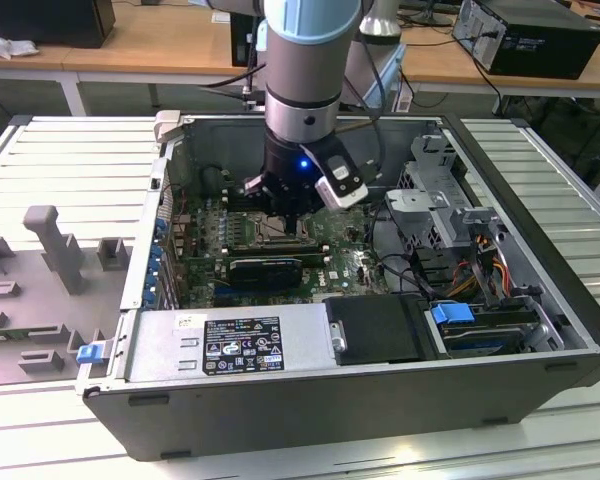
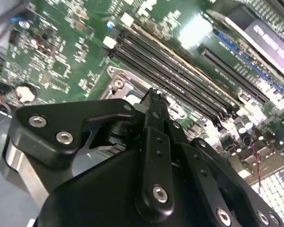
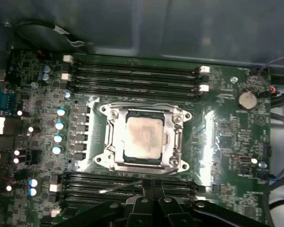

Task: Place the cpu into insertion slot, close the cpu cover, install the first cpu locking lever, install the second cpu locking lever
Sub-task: 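Install the second cpu locking lever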

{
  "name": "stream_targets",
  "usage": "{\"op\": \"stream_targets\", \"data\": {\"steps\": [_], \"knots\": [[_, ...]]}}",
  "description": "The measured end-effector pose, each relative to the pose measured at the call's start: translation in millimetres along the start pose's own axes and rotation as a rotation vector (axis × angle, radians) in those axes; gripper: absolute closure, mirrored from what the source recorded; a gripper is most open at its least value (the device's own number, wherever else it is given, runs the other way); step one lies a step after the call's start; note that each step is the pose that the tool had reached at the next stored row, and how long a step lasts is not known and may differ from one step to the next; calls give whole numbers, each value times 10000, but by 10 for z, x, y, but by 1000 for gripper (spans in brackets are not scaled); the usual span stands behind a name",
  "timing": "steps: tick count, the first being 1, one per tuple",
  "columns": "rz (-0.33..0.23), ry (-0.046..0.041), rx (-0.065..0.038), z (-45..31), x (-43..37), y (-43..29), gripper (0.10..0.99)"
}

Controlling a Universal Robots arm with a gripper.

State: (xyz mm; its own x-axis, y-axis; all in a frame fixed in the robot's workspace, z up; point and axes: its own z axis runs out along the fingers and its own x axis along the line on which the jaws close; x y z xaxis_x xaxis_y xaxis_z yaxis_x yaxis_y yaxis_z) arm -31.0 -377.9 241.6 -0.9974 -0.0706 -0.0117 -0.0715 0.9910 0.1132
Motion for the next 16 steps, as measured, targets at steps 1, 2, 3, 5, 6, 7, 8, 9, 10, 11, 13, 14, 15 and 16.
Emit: {"op": "stream_targets", "data": {"steps": [1,2,3,5,6,7,8,9,10,11,13,14,15,16], "knots": [[-1,-3,-49,5,47,1,980],[0,-6,-84,9,99,-12,980],[1,-7,-95,12,119,-20,980],[0,-11,-163,22,179,-34,980],[0,-14,-207,29,212,-37,980],[1,-18,-229,50,228,-40,980],[1,-17,-235,88,229,-45,980],[1,-17,-236,115,229,-49,980],[1,-17,-239,146,229,-52,980],[1,-17,-244,176,230,-56,980],[1,-19,-264,209,234,-59,980],[0,-19,-297,214,247,-61,980],[1,-25,-358,219,265,-65,980],[2,-30,-423,222,285,-71,980]]}}
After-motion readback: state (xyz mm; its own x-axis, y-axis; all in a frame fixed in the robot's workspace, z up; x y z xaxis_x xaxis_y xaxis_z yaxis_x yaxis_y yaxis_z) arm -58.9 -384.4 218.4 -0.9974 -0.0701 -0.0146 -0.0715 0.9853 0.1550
